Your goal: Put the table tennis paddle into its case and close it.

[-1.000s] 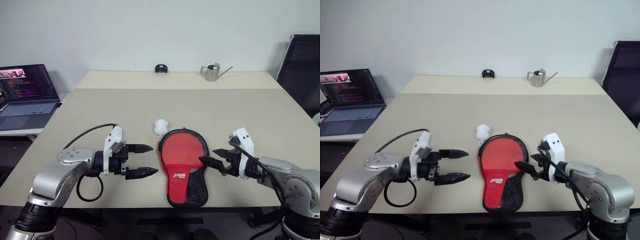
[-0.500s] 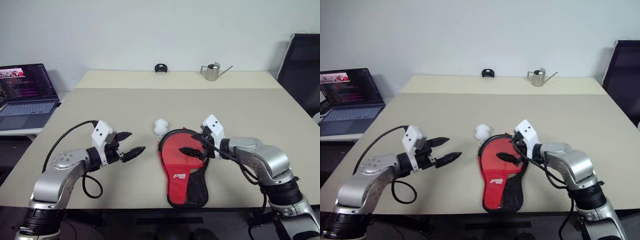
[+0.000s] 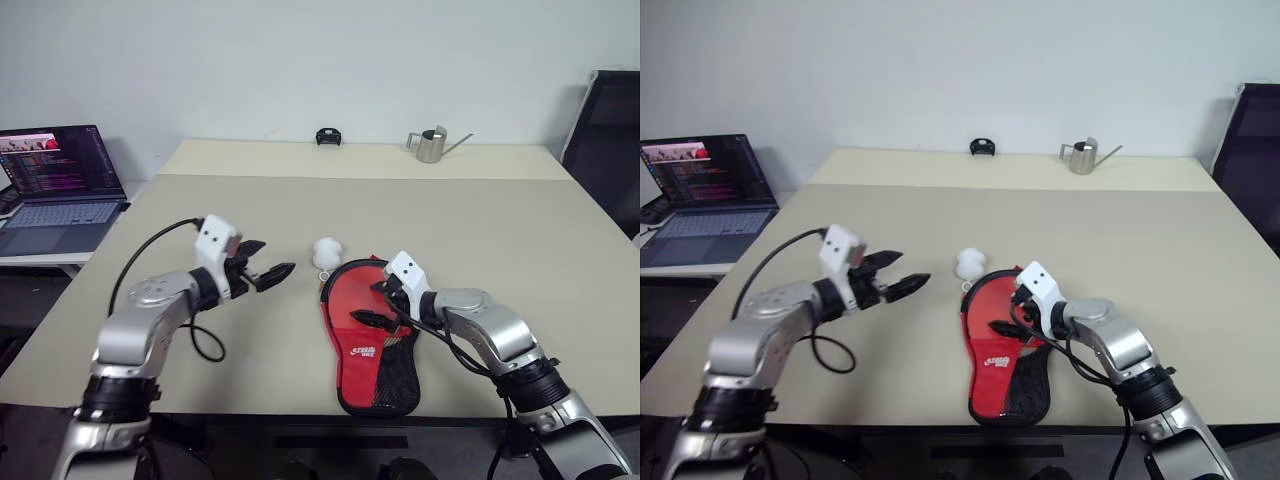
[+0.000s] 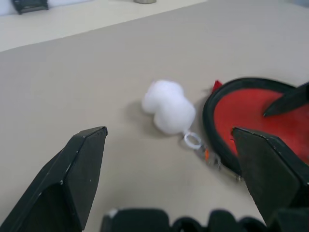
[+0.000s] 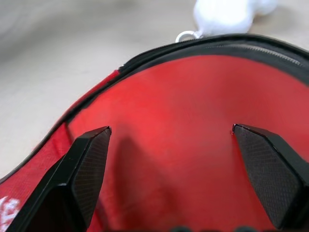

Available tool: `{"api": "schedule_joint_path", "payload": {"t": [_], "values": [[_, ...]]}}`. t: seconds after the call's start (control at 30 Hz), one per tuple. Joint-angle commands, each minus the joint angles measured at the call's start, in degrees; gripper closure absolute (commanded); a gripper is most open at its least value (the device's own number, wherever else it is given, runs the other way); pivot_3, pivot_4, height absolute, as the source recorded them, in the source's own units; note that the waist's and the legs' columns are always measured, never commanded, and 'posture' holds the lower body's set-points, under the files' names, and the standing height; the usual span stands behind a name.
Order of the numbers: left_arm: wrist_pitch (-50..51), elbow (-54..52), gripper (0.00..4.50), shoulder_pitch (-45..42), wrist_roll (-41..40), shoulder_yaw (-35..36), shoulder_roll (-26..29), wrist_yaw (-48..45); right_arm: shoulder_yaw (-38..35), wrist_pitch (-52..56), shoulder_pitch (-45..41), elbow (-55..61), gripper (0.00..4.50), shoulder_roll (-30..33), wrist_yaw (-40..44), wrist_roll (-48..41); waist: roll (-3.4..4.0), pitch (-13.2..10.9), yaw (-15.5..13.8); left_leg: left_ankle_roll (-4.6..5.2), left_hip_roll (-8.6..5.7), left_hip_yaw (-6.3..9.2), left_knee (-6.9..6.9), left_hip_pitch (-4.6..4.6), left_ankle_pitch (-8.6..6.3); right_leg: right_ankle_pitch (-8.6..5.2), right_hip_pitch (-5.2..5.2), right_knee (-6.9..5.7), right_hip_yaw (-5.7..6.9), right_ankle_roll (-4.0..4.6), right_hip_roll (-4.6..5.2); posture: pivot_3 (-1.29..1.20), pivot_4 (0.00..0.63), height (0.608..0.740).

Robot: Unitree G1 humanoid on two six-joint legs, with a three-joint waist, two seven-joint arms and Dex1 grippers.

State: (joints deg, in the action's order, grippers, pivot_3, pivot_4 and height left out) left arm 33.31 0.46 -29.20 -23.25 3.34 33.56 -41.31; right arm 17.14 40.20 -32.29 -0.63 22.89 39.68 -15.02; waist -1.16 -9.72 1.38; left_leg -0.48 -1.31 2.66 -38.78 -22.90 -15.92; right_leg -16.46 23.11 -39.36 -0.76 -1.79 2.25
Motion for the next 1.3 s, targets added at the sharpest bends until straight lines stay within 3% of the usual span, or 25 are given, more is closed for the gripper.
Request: {"api": "schedule_joint_path", "payload": {"t": [0.03,0.23,0.43,0.73,0.83,1.13,1.2,1.3], "values": [[-1.4,6.8,0.0,-7.0,1.6,-2.2,-3.5,0.0,0.1,-0.8,0.9,-0.7,0.09,-0.6,-0.1,1.2,-0.01,0.0,0.1,0.0,-0.02,0.0,-0.02,0.01,0.0,0.0,-0.01,-0.03,-0.01,0.0,0.0,0.0,0.15,0.74],[-9.9,27.9,0.0,-18.4,9.5,-7.4,-10.0,0.2,-0.3,-0.8,1.3,-0.5,0.09,-2.1,-0.9,1.8,-0.03,0.0,0.3,-0.01,-0.02,-0.01,-0.04,0.02,0.01,0.0,0.02,-0.09,-0.01,0.0,-0.02,0.0,0.15,0.74],[-17.4,49.0,0.0,-27.4,14.5,-8.3,-14.9,0.8,-1.0,-0.3,2.1,0.6,0.09,-3.2,-2.1,1.8,-0.03,0.0,0.5,-0.01,0.0,-0.04,-0.04,0.0,0.01,0.0,0.08,-0.11,-0.02,0.0,-0.04,0.0,0.15,0.74],[-20.2,63.7,0.0,-31.9,17.9,-7.7,-19.2,-0.7,-2.1,0.2,3.2,2.0,0.09,-3.9,-3.7,2.0,-0.08,0.1,0.3,-0.01,-0.03,-0.05,-0.05,0.0,0.01,0.0,0.06,-0.11,0.0,-0.01,-0.04,0.0,0.15,0.74],[-20.8,64.4,0.65,-31.6,18.6,-7.7,-20.1,-1.0,-2.2,0.1,3.4,2.1,0.0,-4.2,-4.3,2.2,-0.1,0.1,0.3,-0.01,-0.05,-0.04,-0.05,0.0,0.01,0.0,0.06,-0.13,-0.01,-0.01,-0.03,0.0,0.15,0.74],[-19.4,58.7,3.8,-26.9,17.4,-5.1,-18.0,-1.6,-2.6,0.1,3.9,2.5,0.0,-4.5,-5.3,3.0,-0.13,0.1,0.3,-0.02,-0.04,-0.03,-0.06,0.02,0.02,0.0,0.06,-0.17,-0.02,-0.01,-0.03,0.0,0.15,0.74],[-18.5,55.7,4.12,-24.9,17.1,-4.0,-16.7,-1.1,-2.3,-0.3,4.0,2.2,0.0,-4.4,-5.7,3.7,-0.14,0.1,0.4,-0.02,-0.04,-0.03,-0.06,0.03,0.02,0.0,0.05,-0.18,-0.04,-0.01,-0.03,0.0,0.15,0.74],[-15.3,49.8,4.16,-21.6,15.6,-2.1,-14.8,-0.6,-1.5,-0.6,4.2,2.2,0.0,-4.5,-6.0,4.6,-0.16,0.1,0.9,-0.01,-0.02,-0.05,-0.06,0.09,0.01,0.0,0.07,-0.22,-0.11,-0.01,-0.04,0.0,0.15,0.74]]}}
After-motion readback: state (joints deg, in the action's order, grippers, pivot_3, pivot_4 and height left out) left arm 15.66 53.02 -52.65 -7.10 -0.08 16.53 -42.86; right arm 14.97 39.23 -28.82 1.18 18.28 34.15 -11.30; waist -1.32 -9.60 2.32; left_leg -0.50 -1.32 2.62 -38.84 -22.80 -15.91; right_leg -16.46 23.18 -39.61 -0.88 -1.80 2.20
